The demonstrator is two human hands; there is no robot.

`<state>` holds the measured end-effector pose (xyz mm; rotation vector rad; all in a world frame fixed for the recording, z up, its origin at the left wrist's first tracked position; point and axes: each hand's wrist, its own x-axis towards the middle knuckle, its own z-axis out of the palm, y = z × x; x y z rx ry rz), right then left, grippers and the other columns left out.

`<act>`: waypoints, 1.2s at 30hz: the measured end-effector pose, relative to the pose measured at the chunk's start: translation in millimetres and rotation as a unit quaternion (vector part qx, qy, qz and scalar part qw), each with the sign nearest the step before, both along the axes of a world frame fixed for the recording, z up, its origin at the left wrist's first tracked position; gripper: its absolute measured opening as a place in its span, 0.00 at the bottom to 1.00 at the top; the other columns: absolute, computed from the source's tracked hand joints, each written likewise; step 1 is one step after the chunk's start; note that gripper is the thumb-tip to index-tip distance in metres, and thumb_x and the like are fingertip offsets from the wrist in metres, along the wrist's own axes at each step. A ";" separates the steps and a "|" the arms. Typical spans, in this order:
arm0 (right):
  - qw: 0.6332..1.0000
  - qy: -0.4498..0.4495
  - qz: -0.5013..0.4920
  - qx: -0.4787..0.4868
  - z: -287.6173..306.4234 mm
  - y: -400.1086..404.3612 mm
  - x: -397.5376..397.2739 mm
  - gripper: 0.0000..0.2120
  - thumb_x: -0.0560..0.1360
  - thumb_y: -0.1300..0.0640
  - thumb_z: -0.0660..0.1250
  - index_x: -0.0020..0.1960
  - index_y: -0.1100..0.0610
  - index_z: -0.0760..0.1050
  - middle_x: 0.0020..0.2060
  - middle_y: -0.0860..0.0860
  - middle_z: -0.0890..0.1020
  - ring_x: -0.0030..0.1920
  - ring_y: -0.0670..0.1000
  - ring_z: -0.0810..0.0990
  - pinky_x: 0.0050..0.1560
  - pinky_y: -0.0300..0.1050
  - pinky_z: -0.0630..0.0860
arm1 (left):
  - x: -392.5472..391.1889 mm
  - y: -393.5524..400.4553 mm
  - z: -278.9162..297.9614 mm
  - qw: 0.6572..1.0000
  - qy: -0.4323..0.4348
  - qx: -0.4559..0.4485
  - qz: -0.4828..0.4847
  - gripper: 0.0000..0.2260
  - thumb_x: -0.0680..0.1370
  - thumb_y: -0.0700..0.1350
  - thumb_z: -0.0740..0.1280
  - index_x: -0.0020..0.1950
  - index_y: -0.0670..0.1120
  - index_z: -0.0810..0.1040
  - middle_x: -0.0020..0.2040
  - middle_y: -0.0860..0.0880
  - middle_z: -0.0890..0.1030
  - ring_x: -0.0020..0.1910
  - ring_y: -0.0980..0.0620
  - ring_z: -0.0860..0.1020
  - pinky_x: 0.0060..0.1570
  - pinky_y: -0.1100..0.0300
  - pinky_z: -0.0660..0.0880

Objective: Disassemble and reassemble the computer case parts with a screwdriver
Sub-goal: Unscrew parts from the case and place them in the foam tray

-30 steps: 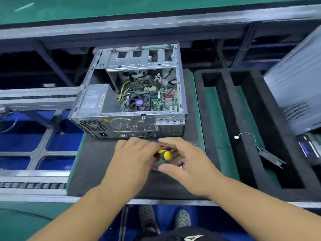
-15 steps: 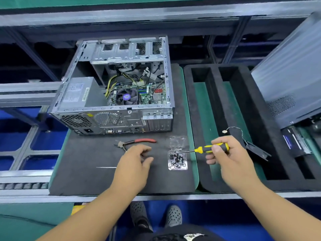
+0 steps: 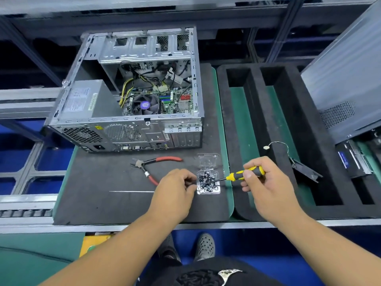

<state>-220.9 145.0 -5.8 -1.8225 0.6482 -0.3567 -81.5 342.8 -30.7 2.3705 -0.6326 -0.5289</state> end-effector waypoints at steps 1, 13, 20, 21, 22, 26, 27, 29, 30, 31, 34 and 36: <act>1.000 0.003 0.002 -0.003 -0.6 0.7 0.2 0.13 0.82 0.62 0.65 0.50 0.42 0.76 0.41 0.45 0.86 0.39 0.48 0.85 0.41 0.35 0.80 | -0.1 -1.3 -1.2 1.000 0.000 0.000 -0.001 0.10 0.77 0.46 0.72 0.46 0.62 0.78 0.44 0.61 0.78 0.44 0.66 0.76 0.42 0.73 0.70; 0.999 -0.046 0.000 0.012 16.3 -6.2 4.2 0.09 0.82 0.60 0.66 0.53 0.46 0.77 0.43 0.49 0.87 0.42 0.54 0.86 0.44 0.46 0.83 | 4.6 -23.7 -3.2 0.999 -0.011 -0.012 -0.036 0.04 0.77 0.49 0.73 0.52 0.56 0.83 0.47 0.58 0.78 0.42 0.59 0.76 0.50 0.59 0.76; 0.997 -0.066 -0.038 0.013 25.8 -12.2 0.4 0.05 0.79 0.54 0.64 0.51 0.45 0.76 0.41 0.48 0.86 0.39 0.52 0.84 0.42 0.43 0.82 | 5.3 -26.3 -7.6 0.998 -0.014 -0.025 -0.047 0.01 0.77 0.49 0.73 0.48 0.55 0.82 0.43 0.57 0.77 0.40 0.60 0.74 0.47 0.58 0.76; 0.997 -0.063 -0.044 0.009 25.4 -14.2 -0.5 0.05 0.79 0.54 0.64 0.51 0.45 0.76 0.41 0.48 0.86 0.39 0.52 0.84 0.42 0.44 0.82 | 4.3 -25.4 -8.3 0.998 -0.013 -0.030 -0.049 0.02 0.77 0.49 0.73 0.48 0.55 0.82 0.43 0.57 0.76 0.39 0.61 0.74 0.45 0.59 0.75; 0.997 -0.058 -0.048 0.007 24.3 -15.8 -1.2 0.05 0.80 0.55 0.65 0.51 0.46 0.76 0.41 0.48 0.86 0.38 0.53 0.83 0.42 0.46 0.82 | 3.4 -24.9 -9.0 0.998 -0.012 -0.035 -0.050 0.02 0.77 0.48 0.73 0.47 0.55 0.82 0.43 0.57 0.76 0.39 0.61 0.75 0.44 0.60 0.74; 0.998 -0.040 -0.045 0.004 17.9 -17.1 -2.7 0.09 0.83 0.62 0.65 0.51 0.48 0.76 0.41 0.48 0.86 0.38 0.56 0.83 0.43 0.53 0.82 | 1.5 -23.3 -8.9 0.997 -0.022 -0.047 -0.050 0.03 0.77 0.47 0.74 0.47 0.55 0.82 0.43 0.58 0.77 0.41 0.64 0.75 0.43 0.66 0.71; 0.998 -0.041 -0.044 0.003 17.4 -16.1 -2.4 0.08 0.83 0.61 0.65 0.52 0.48 0.76 0.41 0.48 0.86 0.38 0.55 0.83 0.43 0.50 0.83 | 1.8 -22.7 -8.4 0.997 -0.023 -0.053 -0.048 0.03 0.76 0.47 0.74 0.47 0.55 0.82 0.43 0.59 0.77 0.41 0.64 0.75 0.43 0.68 0.70; 0.998 -0.047 -0.049 0.006 17.7 -13.9 -1.3 0.06 0.82 0.58 0.65 0.51 0.47 0.76 0.41 0.47 0.86 0.38 0.53 0.83 0.42 0.45 0.82 | 2.9 -21.1 -6.6 0.997 -0.021 -0.071 -0.038 0.05 0.76 0.45 0.75 0.46 0.55 0.82 0.42 0.59 0.77 0.42 0.62 0.76 0.42 0.73 0.68; 0.997 -0.050 -0.053 0.008 17.9 -13.1 -0.7 0.05 0.81 0.57 0.65 0.51 0.47 0.76 0.41 0.47 0.86 0.38 0.52 0.83 0.41 0.43 0.82 | 3.5 -20.3 -5.9 0.996 -0.020 -0.080 -0.033 0.06 0.76 0.45 0.75 0.46 0.55 0.82 0.42 0.59 0.78 0.42 0.60 0.76 0.41 0.73 0.69; 0.997 -0.051 -0.057 0.011 18.0 -12.7 -0.5 0.04 0.80 0.56 0.65 0.51 0.47 0.76 0.41 0.47 0.86 0.38 0.52 0.84 0.40 0.40 0.81 | 4.0 -19.6 -5.3 0.996 -0.021 -0.087 -0.029 0.06 0.75 0.44 0.76 0.45 0.55 0.82 0.41 0.59 0.78 0.41 0.59 0.76 0.41 0.73 0.69; 0.996 -0.053 -0.067 0.015 16.9 -13.5 -1.0 0.07 0.82 0.60 0.66 0.51 0.49 0.77 0.40 0.49 0.85 0.38 0.52 0.84 0.40 0.40 0.81 | 3.7 -18.8 -4.7 0.995 -0.020 -0.102 -0.015 0.07 0.75 0.44 0.76 0.45 0.55 0.82 0.40 0.59 0.78 0.39 0.57 0.77 0.40 0.71 0.71; 0.996 -0.051 -0.075 0.019 15.8 -15.1 -2.2 0.10 0.83 0.63 0.65 0.51 0.49 0.77 0.40 0.51 0.85 0.38 0.55 0.84 0.41 0.44 0.82 | 3.0 -18.1 -4.3 0.993 -0.007 -0.114 -0.002 0.07 0.75 0.44 0.76 0.44 0.55 0.82 0.39 0.60 0.79 0.38 0.58 0.77 0.39 0.71 0.71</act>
